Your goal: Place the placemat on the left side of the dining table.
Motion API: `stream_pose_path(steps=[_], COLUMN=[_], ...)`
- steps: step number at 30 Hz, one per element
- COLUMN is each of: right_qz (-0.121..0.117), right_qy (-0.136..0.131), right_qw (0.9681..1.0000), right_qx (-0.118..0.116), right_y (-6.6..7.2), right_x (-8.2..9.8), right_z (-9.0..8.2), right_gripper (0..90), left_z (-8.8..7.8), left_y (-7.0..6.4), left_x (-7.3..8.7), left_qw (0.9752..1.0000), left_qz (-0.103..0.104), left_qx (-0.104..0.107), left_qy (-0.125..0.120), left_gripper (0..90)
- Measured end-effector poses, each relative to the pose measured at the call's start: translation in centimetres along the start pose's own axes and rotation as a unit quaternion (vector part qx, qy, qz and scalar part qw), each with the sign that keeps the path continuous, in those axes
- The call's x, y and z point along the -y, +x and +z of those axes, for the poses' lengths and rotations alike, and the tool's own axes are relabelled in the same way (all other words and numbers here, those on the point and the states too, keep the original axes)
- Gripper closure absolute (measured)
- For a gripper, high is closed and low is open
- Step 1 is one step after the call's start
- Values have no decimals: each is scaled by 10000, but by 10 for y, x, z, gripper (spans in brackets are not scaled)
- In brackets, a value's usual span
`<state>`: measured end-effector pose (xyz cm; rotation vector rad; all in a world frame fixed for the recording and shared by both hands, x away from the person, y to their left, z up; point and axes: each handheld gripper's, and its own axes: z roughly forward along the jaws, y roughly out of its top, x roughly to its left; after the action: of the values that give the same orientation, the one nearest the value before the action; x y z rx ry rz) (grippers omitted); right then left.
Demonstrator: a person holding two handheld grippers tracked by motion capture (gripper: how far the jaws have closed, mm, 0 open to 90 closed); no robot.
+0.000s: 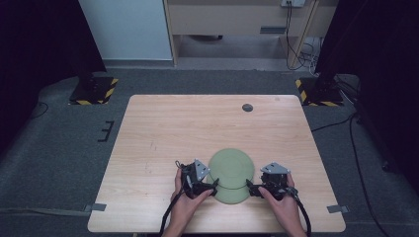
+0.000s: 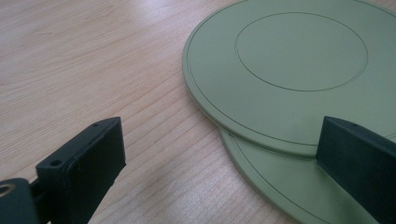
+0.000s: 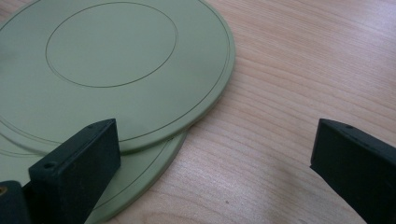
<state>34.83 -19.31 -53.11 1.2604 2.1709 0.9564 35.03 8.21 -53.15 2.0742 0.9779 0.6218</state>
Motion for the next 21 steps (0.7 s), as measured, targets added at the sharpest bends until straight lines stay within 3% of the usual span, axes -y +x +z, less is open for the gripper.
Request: stream_pose_path(steps=[9,13,16,21], right_qz=[5,40,64,51], right_qy=[5,-65,-83,-80], right_qw=[10000,9999,9999,9998], right_qx=[-46,-88,-127,-179], right_y=[0,-1,-2,-6], right_x=[1,0,0,1], right_z=[-3,-4,-5,-6], right_gripper=[36,38,38,41], left_z=[-12,-13,-4,16], left_y=[6,15,20,22], left_x=[-10,-20,-30,-48], left_qw=[9998,9995,9987,9964], left_qz=[16,-102,-262,-296], left_qx=[102,177,447,739], left_qy=[-175,-227,-24,307], left_gripper=[39,52,63,53])
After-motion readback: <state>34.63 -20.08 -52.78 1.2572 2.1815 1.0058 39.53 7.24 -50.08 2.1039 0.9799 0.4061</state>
